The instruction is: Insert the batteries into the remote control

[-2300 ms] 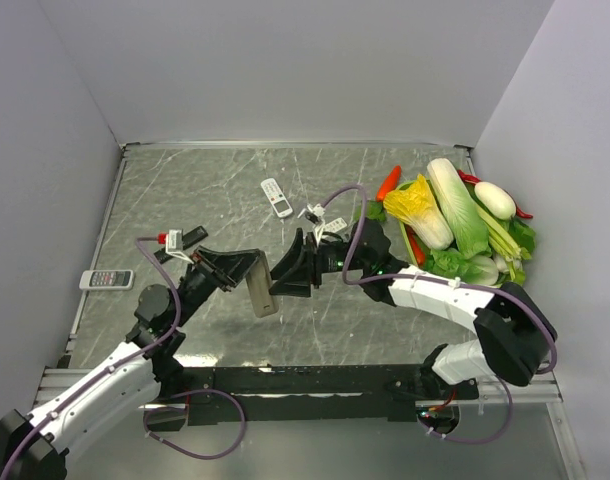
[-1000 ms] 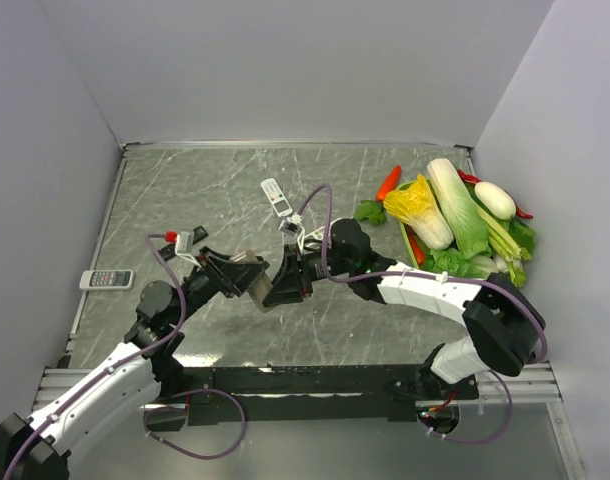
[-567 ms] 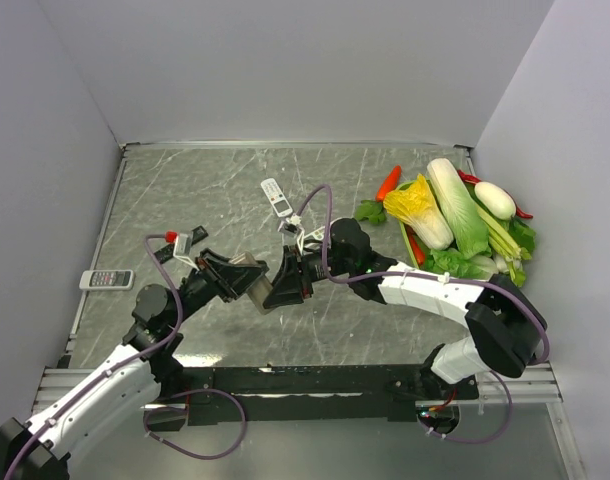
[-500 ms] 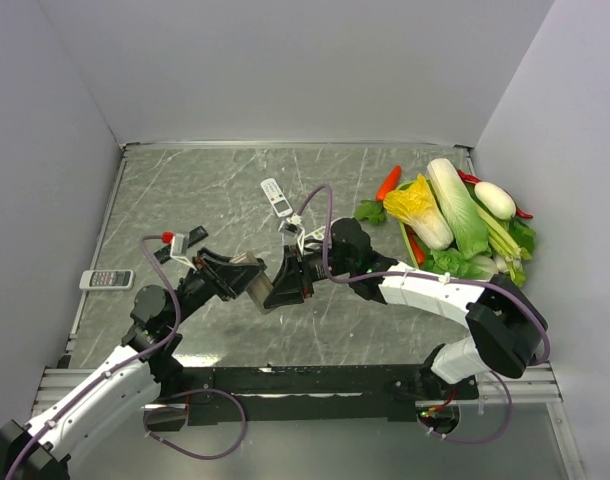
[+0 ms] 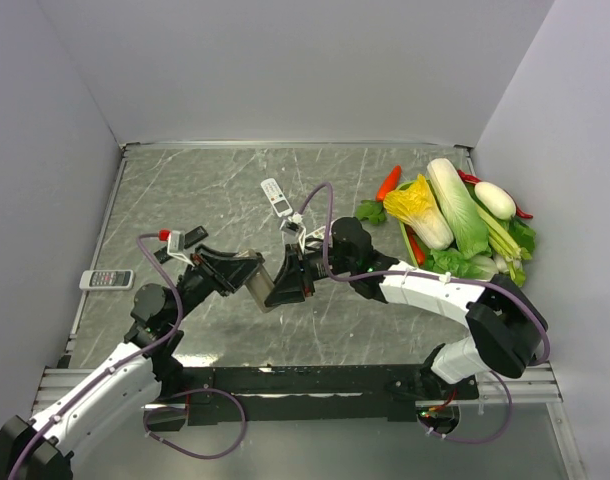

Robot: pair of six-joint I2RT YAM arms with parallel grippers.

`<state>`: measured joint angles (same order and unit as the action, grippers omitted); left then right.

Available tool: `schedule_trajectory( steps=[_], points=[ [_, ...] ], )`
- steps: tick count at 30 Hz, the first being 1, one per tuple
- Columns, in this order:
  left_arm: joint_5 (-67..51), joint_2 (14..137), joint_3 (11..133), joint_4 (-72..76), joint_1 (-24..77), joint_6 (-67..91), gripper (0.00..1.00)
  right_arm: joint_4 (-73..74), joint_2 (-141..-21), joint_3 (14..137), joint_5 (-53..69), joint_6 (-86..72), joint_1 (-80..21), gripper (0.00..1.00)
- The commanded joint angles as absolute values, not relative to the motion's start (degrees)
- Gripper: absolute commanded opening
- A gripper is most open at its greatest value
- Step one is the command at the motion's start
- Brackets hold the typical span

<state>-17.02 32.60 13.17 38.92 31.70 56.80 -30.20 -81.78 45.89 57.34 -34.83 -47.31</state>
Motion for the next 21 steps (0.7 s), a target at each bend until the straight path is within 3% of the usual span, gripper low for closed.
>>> schedule_trajectory(
  steps=[1,3,4,5,10,13,21],
  points=[
    [-19.3,34.2,13.2,42.1,31.5,56.7,0.27,-32.0,-80.3,49.0,58.6,-34.6,-47.1,0.00],
    [-19.6,34.6,13.3,42.1,31.5,56.5,0.17,-32.0,-80.5,49.1,58.5,-34.5,-47.1,0.00],
    [-19.5,34.9,13.4,41.8,31.5,56.5,0.06,-31.8,-80.5,49.1,58.4,-34.0,-47.1,0.02],
    [-18.6,34.9,13.5,41.5,31.4,56.6,0.01,-30.8,-80.2,49.3,58.0,-33.6,-47.1,0.09],
    [-14.7,35.2,14.9,33.8,29.5,59.0,0.01,-23.2,-76.9,49.7,52.9,-24.4,-47.0,0.58],
    [-16.2,36.4,14.8,33.0,26.9,62.5,0.01,-15.8,-73.1,49.8,46.4,-16.4,-47.1,0.75],
    [-23.5,41.5,13.3,35.2,20.3,72.2,0.01,-2.2,-61.8,50.2,35.4,7.0,-47.1,1.00]
  ],
)
